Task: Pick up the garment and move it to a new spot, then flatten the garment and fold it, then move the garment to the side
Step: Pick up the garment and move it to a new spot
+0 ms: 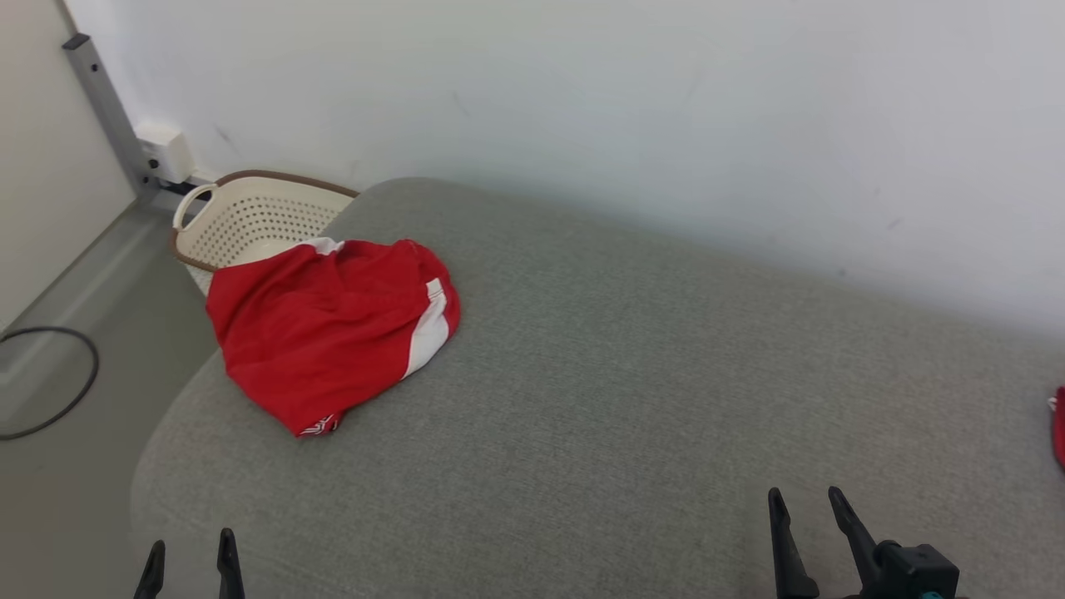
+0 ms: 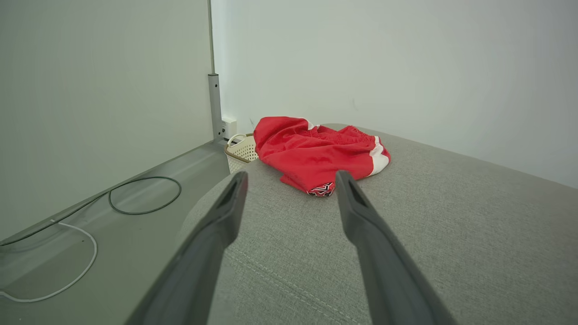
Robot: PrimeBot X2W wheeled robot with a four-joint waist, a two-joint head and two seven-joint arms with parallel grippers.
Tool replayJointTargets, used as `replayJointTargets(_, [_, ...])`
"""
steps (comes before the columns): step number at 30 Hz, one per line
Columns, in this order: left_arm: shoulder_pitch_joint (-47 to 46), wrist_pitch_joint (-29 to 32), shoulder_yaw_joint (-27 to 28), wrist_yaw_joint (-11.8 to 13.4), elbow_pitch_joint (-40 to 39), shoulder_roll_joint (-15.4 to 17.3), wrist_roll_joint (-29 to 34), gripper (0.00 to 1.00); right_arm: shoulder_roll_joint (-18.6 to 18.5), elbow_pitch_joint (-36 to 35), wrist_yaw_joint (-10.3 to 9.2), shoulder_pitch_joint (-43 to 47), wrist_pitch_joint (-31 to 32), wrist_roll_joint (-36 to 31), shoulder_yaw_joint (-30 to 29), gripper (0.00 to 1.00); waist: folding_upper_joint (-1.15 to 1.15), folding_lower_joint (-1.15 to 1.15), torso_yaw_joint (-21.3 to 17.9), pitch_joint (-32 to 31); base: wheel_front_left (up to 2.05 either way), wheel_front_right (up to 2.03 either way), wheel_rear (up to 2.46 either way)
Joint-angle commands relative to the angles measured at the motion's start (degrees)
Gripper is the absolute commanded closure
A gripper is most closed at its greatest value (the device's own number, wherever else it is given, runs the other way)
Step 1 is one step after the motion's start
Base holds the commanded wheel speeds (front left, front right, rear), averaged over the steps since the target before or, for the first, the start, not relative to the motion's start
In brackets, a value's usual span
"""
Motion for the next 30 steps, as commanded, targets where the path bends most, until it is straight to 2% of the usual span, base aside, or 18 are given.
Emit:
replayJointTargets(1, [0.91,-0.24,0.22,0.19,0.00,0.27,-0.16,0.00,0.12,0.06,0.03,-0.46,-0.47,0.29,0.18,0.00,0.00,0.00,1.25,-0.03,0.00,0.00,0.00])
replayJointTargets(8, [1.32,-0.24,0.41,0.31,-0.12,0.37,-0.22,0.00,0.12,0.43,0.03,-0.72,-0.48,0.51,0.99,0.00,0.00,0.00,2.26,-0.15,0.00,0.00,0.00])
replayJointTargets(16, [-0.35,-0.24,0.08,-0.26,0.12,-0.10,-1.90,0.00,0.12,1.01,0.03,-1.26,-0.47,0.97,2.04,0.00,0.00,0.00,1.56,-0.12,0.00,0.00,0.00])
replayJointTargets(22, [-7.12,0.54,-1.24,-2.87,1.80,2.11,-2.28,0.00,0.11,1.30,0.03,-2.80,-0.21,1.02,3.07,0.00,0.00,0.00,-0.36,0.85,0.00,0.00,0.00])
replayJointTargets(30, [-22.05,5.01,-0.38,-7.15,6.86,6.36,-6.81,0.00,0.07,0.12,0.03,-7.37,-0.45,1.83,6.74,0.00,0.00,0.00,-7.23,6.11,0.00,0.00,0.00])
